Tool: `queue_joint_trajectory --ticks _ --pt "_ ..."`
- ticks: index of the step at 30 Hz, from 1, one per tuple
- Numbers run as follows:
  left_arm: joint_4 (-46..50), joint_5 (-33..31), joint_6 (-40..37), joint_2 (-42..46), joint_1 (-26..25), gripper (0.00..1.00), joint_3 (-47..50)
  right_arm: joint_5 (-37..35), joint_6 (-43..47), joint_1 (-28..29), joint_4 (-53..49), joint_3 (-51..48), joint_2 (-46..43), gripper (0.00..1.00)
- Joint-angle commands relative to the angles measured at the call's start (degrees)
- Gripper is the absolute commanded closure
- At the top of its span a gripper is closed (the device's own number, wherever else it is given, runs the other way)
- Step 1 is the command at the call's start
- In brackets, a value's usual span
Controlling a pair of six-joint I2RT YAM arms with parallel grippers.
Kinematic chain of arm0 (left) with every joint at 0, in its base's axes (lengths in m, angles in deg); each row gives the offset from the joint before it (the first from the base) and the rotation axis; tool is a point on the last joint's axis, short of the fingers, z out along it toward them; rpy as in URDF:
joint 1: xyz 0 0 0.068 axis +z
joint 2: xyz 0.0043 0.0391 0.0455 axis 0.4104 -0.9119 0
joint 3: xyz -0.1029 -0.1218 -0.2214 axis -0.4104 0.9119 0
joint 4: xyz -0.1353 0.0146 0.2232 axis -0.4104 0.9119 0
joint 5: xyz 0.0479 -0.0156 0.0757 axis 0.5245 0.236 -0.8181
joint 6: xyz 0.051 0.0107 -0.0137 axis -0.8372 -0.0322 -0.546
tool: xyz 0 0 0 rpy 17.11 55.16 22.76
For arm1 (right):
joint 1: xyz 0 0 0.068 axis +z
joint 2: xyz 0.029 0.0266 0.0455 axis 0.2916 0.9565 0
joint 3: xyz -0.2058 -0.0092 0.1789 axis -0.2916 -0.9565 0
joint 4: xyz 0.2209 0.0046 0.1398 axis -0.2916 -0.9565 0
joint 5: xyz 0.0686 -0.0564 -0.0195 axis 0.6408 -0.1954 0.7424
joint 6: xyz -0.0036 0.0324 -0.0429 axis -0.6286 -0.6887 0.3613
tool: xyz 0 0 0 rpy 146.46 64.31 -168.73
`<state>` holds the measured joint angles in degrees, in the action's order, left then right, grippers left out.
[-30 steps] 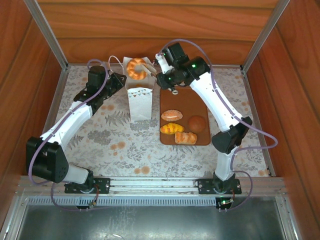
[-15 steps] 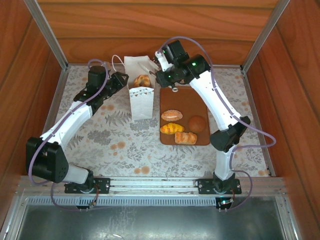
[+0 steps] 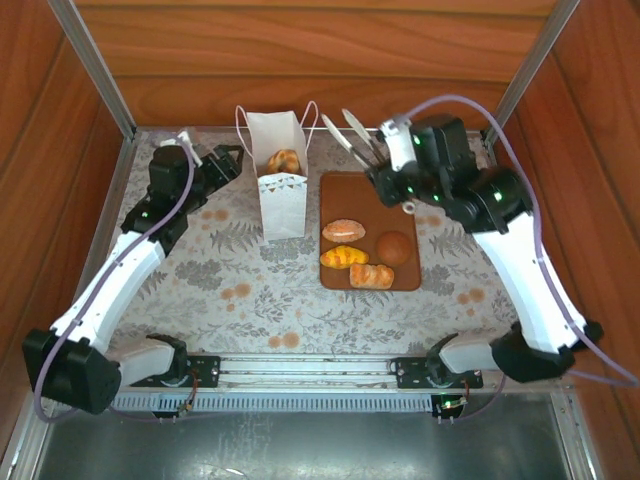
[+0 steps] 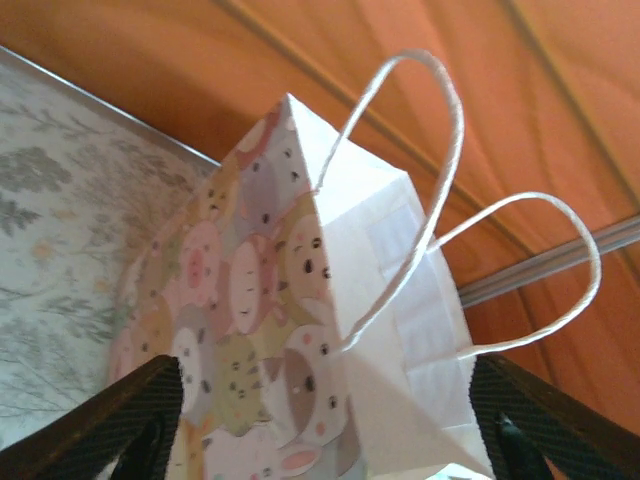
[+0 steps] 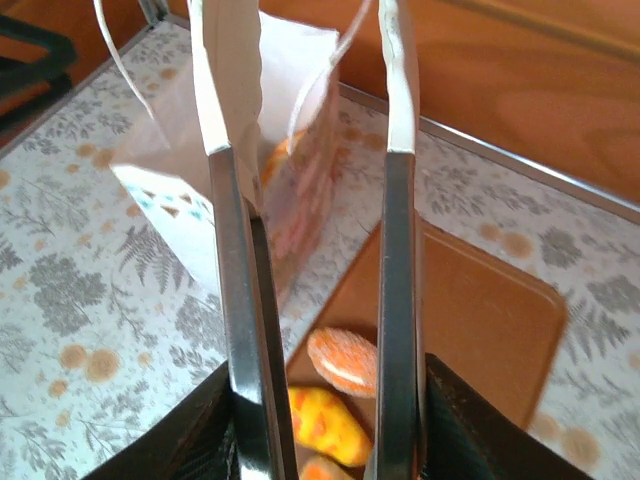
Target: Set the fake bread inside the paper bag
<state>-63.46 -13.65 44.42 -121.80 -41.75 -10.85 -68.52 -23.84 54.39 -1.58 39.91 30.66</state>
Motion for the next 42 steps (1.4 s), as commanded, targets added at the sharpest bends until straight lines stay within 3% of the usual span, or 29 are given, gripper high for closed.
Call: queue_joint_trajectory --ticks 1,6,9,11,14,26,42 --pt "1.8 -5.5 -1.5 2.6 0.5 0.16 3.0 -4.5 -0.3 -0.9 -1.6 -9.4 -3.8 0.55" --pt "3.7 -6.9 -3.1 4.0 0.6 0.13 3.8 -6.4 7.8 -1.7 1.6 -25.2 -10.5 0.55" --pt "3.7 -5.4 -3.8 3.8 0.6 0.12 3.8 -5.9 12.4 -2.2 3.3 -31.7 -9.9 0.55" --pt "2.7 -3.7 -4.2 3.8 0.6 0.06 4.1 -5.9 14.4 -2.3 3.7 -33.5 -7.9 0.55" --pt "0.8 -2.2 -4.4 3.9 0.6 0.0 5.3 -5.7 17.1 -2.3 5.1 -34.8 -4.6 0.55" --pt "1.2 1.0 -6.6 1.7 0.6 0.0 4.0 -2.2 27.1 -4.2 11.1 -32.1 5.1 0.49" --pt "1.4 0.8 -7.1 -0.1 0.7 0.0 3.0 3.6 30.5 -7.8 11.8 -31.5 9.0 0.43"
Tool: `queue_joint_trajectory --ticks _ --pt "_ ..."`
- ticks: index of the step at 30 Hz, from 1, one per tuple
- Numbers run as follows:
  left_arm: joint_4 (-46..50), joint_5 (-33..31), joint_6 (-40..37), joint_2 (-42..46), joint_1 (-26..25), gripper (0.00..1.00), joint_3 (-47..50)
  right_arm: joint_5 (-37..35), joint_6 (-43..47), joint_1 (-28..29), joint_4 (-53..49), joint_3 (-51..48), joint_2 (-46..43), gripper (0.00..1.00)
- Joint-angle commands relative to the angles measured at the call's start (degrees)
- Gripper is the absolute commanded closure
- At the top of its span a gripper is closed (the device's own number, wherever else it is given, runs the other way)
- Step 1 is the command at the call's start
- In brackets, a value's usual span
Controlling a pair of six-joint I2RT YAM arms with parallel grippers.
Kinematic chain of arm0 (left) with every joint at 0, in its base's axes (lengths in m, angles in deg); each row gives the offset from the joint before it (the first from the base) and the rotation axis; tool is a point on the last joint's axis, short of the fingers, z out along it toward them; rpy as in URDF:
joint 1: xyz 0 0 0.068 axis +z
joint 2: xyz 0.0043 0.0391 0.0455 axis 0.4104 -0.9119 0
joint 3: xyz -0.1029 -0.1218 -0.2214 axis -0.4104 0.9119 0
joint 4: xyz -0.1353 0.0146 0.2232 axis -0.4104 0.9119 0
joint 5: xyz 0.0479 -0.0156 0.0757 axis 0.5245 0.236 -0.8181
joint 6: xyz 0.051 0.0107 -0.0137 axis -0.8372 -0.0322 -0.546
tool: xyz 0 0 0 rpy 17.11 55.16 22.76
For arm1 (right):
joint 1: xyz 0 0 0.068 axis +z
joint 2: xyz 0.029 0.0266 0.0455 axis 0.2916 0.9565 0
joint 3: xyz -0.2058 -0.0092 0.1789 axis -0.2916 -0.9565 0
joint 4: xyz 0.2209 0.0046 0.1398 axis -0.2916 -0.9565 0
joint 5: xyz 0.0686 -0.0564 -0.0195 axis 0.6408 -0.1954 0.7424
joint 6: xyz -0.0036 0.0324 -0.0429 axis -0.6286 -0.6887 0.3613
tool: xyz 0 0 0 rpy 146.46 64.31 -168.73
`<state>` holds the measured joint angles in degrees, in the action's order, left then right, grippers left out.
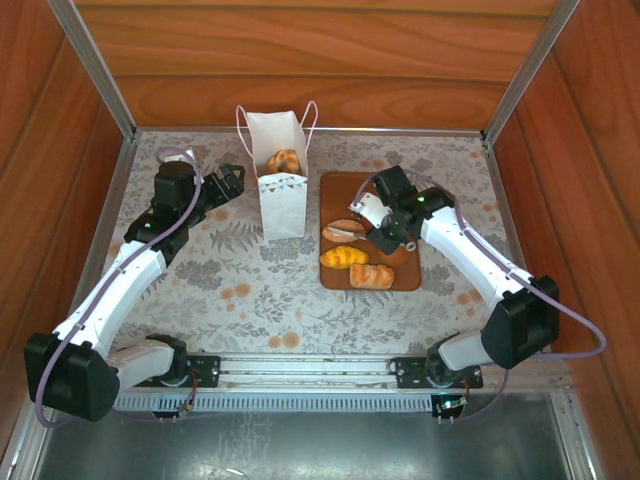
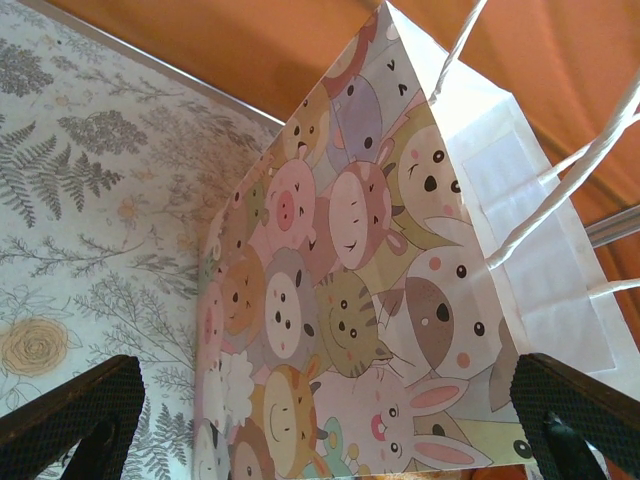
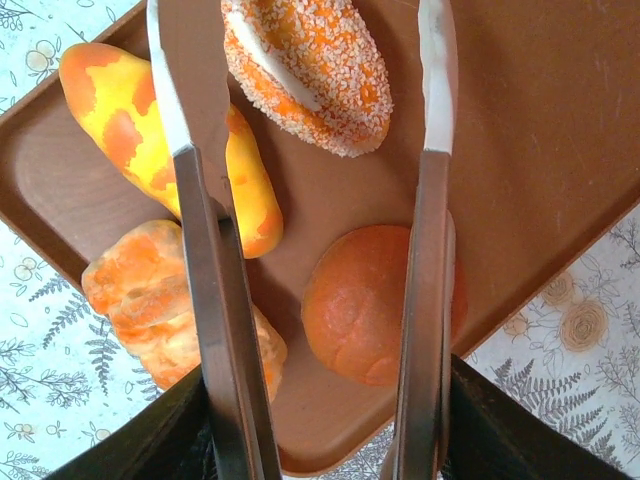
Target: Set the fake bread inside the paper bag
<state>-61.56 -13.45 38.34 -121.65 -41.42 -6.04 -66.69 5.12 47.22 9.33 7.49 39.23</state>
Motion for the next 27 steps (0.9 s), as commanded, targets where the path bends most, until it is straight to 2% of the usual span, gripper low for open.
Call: queue_joint_trajectory --ticks 1,10,27 --pt "-0.5 0.6 -1.0 -0.3 0.4 0.0 -1.9 2.2 1.6 -0.7 1.0 1.0 0.7 0.42" --pt "-0.1 0.7 -0.9 -0.7 0.4 0.0 -2.1 4.0 2.2 -1.7 0.5 1.3 3.0 0.38" --pt "0.9 0.7 -1.4 -1.9 0.4 0.0 -3.0 1.5 4.0 -3.3 -2.6 3.7 8.4 0.36"
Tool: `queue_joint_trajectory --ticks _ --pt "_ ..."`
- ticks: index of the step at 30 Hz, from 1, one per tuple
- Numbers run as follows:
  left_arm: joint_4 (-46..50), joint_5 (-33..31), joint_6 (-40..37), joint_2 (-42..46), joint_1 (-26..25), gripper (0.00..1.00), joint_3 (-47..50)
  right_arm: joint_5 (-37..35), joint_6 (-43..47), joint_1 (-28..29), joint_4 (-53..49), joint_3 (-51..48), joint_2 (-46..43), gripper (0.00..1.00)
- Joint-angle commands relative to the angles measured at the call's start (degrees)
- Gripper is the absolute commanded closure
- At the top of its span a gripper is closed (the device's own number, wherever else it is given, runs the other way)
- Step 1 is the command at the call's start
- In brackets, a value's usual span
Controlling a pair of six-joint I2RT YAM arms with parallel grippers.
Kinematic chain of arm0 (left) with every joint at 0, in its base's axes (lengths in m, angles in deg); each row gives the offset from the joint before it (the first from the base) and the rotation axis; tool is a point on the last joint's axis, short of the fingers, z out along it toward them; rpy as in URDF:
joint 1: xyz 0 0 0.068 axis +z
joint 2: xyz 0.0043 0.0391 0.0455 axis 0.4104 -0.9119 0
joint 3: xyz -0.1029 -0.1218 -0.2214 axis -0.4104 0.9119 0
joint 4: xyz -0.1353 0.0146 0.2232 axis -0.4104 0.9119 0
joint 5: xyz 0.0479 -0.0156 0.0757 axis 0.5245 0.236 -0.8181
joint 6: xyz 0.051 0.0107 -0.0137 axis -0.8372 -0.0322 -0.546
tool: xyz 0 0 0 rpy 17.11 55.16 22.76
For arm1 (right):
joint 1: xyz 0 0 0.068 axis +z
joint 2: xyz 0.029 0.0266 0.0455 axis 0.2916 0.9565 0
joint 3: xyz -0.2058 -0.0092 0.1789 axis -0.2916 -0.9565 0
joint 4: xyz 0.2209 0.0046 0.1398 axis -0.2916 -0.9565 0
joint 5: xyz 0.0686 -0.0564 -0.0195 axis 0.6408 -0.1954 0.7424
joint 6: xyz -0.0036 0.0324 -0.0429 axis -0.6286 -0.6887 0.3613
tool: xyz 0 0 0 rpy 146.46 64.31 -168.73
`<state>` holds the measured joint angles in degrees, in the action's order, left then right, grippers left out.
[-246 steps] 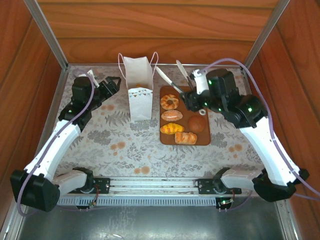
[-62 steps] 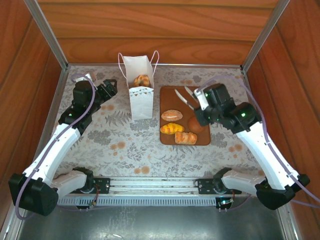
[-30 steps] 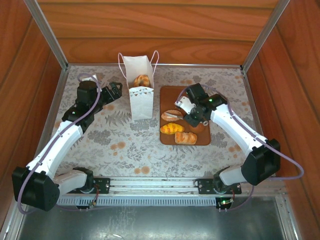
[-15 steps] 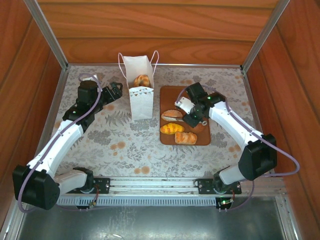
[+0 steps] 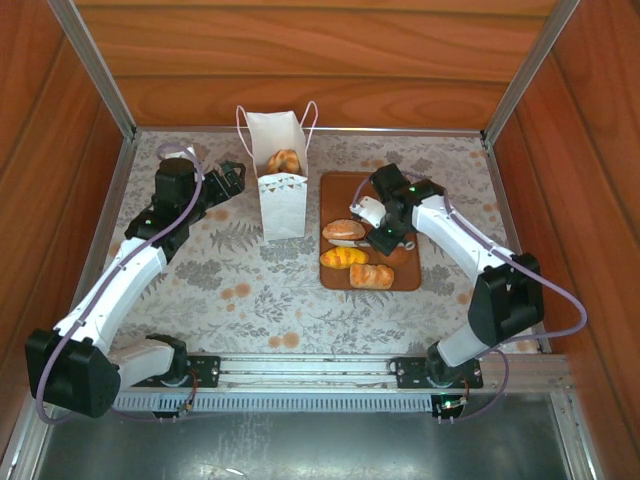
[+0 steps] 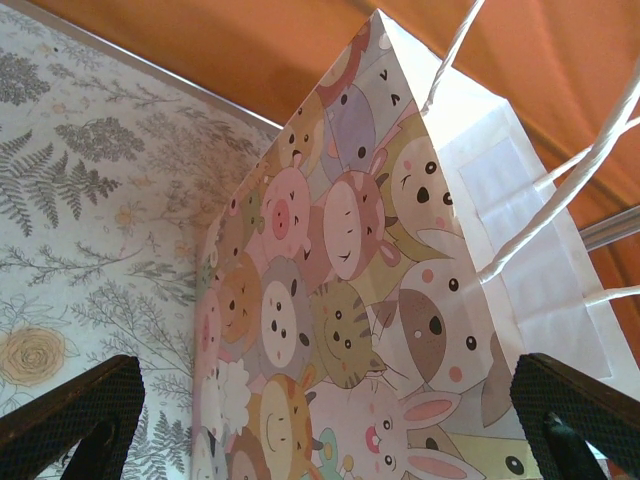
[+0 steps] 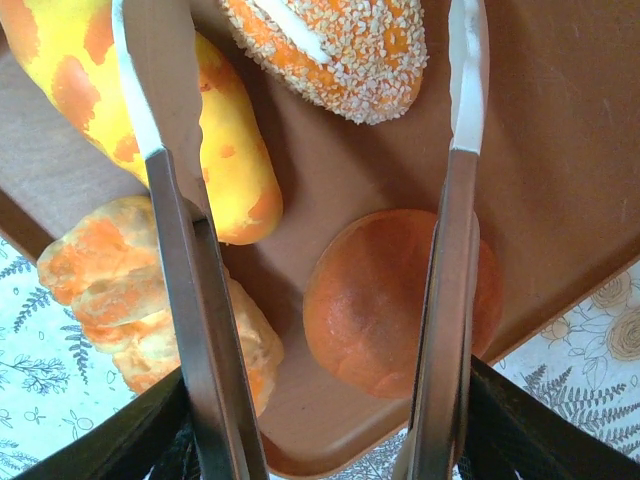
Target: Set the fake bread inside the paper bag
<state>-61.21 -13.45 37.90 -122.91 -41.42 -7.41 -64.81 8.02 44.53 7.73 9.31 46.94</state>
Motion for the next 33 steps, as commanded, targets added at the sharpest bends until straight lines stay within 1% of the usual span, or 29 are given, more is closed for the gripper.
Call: queue_joint_trajectory --ticks 1,9,13,17,19,22,26,30,33 --pt "0.6 0.6 -1.0 -0.7 0.4 0.0 -1.7 -0.6 1.1 -0.7 -1.1 2.0 1.0 0.36" --pt "0.8 0.5 -1.3 -0.8 0.5 0.0 -2.1 -1.6 1.2 -1.0 -2.2 3.6 4.0 0.38" --pt "1.0 0.7 -1.4 -0.7 0.4 0.0 -2.4 -2.4 1.0 -1.0 -2.6 4.3 4.4 0.43" --pt "1.2 0.8 -1.3 -0.1 0.5 0.0 -2.9 -3.1 -0.1 -1.0 -2.8 4.3 2.7 0.5" --pt "1.4 1.0 -1.2 0.2 0.4 0.0 -3.3 -3.4 -0.9 -1.0 -2.6 3.8 0.8 0.54" --pt "1.8 1.9 -0.2 1.2 0.4 0.0 -3.8 -3.9 -2.2 -1.0 -1.8 2.8 -2.5 0.57" --pt "2.6 3.1 1.9 2.7 0.2 0.0 -4.6 -4.0 -4.7 -1.0 -2.4 2.4 -7.6 0.58" --pt "3.3 4.2 4.2 3.1 -0.8 0.05 -6.3 -3.7 -9.0 -0.9 -4.7 4.2 -13.4 0.58" --pt "3.4 4.4 5.0 1.7 -2.0 0.07 -8.0 -1.7 -12.6 -0.9 -5.5 6.3 -17.7 0.58"
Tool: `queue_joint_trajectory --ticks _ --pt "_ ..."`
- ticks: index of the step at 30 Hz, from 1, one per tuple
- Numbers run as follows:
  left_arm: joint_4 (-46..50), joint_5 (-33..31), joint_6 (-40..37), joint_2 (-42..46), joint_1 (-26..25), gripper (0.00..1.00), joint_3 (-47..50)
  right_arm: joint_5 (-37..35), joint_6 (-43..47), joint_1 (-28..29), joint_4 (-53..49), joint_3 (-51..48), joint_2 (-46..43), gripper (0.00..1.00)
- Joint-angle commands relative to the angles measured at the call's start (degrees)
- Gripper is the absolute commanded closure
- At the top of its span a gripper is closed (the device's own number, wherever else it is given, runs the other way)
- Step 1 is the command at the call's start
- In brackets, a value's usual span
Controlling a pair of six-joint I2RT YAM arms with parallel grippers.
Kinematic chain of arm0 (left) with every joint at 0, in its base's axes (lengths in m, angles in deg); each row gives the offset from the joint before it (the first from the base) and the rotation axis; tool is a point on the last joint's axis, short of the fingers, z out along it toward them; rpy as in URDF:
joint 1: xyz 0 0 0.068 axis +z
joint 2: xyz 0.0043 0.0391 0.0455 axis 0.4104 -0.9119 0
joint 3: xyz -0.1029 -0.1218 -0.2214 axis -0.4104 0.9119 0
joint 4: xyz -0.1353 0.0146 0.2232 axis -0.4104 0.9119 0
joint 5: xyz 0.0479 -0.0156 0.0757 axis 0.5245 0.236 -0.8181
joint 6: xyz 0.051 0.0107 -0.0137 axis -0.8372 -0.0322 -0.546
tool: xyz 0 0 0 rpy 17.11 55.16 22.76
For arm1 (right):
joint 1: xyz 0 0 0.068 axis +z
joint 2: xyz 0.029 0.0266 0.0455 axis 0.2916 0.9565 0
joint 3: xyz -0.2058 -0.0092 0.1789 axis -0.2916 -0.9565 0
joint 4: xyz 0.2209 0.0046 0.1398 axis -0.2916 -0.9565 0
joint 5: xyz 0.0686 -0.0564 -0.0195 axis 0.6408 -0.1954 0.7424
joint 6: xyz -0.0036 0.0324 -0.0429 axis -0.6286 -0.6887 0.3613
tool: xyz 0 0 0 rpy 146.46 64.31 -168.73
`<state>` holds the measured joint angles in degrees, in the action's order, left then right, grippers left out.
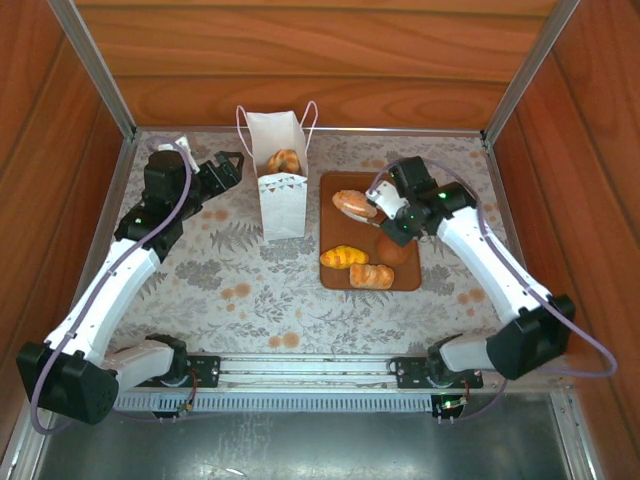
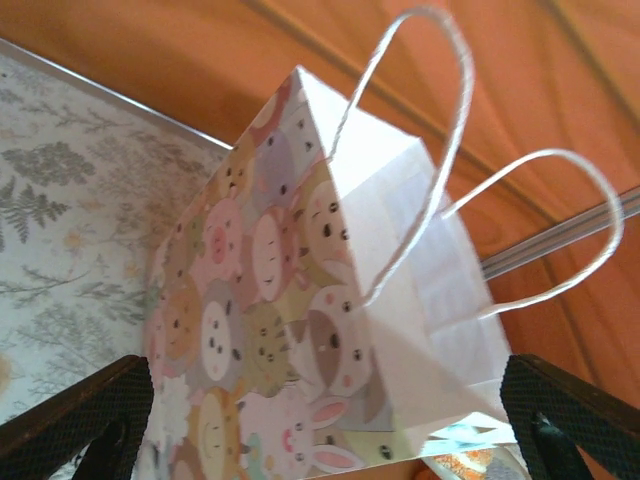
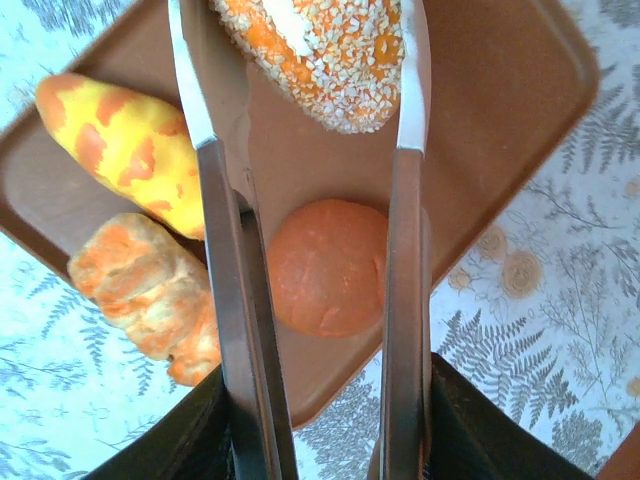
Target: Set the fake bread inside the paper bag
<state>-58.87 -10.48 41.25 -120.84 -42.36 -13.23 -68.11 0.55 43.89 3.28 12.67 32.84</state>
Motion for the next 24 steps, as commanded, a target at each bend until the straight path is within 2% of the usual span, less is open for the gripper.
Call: queue_joint_trajectory --ticks 1,8,14,24 --pt "1.1 1.4 1.7 -1.3 -1.5 0.08 -2.9 2.8 -6.5 -0.1 -1.2 3.8 -4.9 0.58" --pt "1.0 -0.3 3.8 -9.4 -2.8 0.11 -7.4 7.9 -14.0 2.4 -3.8 14.2 -6.9 0.59" --pt "-0.2 -0.1 5.5 -15.7 -3.7 0.19 -9.8 10.8 -18.8 6.5 -0.2 23.7 -2.3 0.6" --pt "-3.5 -5.0 6.3 -14.1 -3.9 0.53 -5.6 15.0 -23.0 11.2 4.7 37.8 13.5 0.6"
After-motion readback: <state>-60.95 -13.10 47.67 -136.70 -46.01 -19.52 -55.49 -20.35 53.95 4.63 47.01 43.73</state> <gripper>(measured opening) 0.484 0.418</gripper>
